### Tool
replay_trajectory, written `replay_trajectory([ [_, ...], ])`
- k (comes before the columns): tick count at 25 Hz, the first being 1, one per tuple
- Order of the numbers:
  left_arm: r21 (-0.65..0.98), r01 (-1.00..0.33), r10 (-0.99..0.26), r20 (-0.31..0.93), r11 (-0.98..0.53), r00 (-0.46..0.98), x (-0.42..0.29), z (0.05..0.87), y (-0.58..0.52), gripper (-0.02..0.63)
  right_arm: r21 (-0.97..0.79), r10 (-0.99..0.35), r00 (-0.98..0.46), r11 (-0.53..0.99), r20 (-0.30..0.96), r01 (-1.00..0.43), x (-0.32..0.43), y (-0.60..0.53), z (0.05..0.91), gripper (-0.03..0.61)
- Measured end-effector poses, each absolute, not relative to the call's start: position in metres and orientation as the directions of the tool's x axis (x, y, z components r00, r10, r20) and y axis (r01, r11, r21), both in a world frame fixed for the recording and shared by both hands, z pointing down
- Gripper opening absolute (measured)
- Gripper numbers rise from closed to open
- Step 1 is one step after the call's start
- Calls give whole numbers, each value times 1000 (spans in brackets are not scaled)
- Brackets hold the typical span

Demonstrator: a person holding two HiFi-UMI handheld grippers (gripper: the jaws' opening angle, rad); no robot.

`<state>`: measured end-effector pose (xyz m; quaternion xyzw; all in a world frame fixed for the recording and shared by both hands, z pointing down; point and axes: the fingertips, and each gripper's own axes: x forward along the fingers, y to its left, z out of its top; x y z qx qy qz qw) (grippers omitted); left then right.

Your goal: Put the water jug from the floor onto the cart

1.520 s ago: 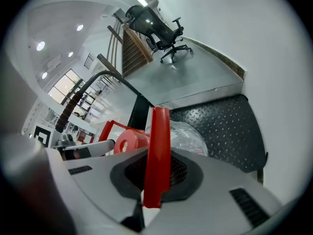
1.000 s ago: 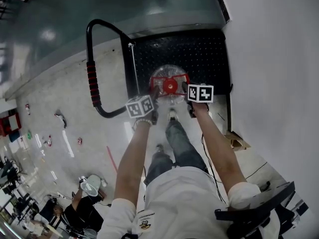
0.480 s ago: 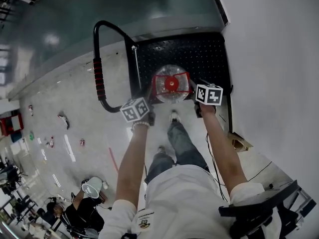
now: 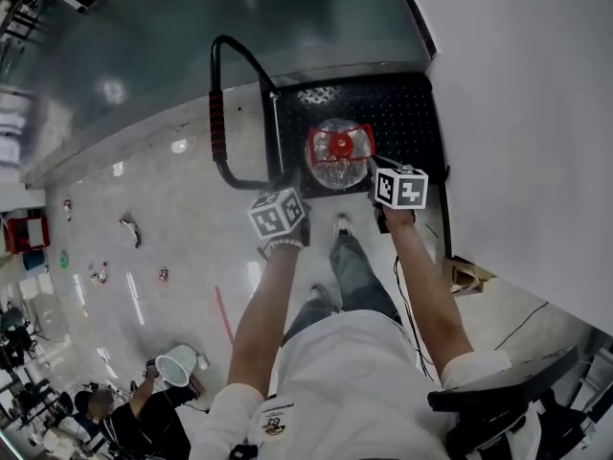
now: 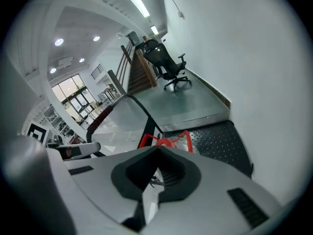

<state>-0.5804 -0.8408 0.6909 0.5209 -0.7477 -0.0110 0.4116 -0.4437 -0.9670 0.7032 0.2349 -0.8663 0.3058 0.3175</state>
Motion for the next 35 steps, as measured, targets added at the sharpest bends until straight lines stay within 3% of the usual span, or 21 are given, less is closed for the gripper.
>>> replay_trajectory([
  [11,471,-809,-832,553,352,-40,-507,593,-705,5,-355,-287,-758,750,586,-558,-396,-802,577,15],
  [18,512,-817,-877,480,264,18,-480,530,-604,5,-360,-377,-749,702,545,-615,-354,-691,524,15],
  [35,454,-875,-910,413,171,36,-325,479,-581,5,-385,-416,-782,700,463,-601,-199,-663,489,15],
])
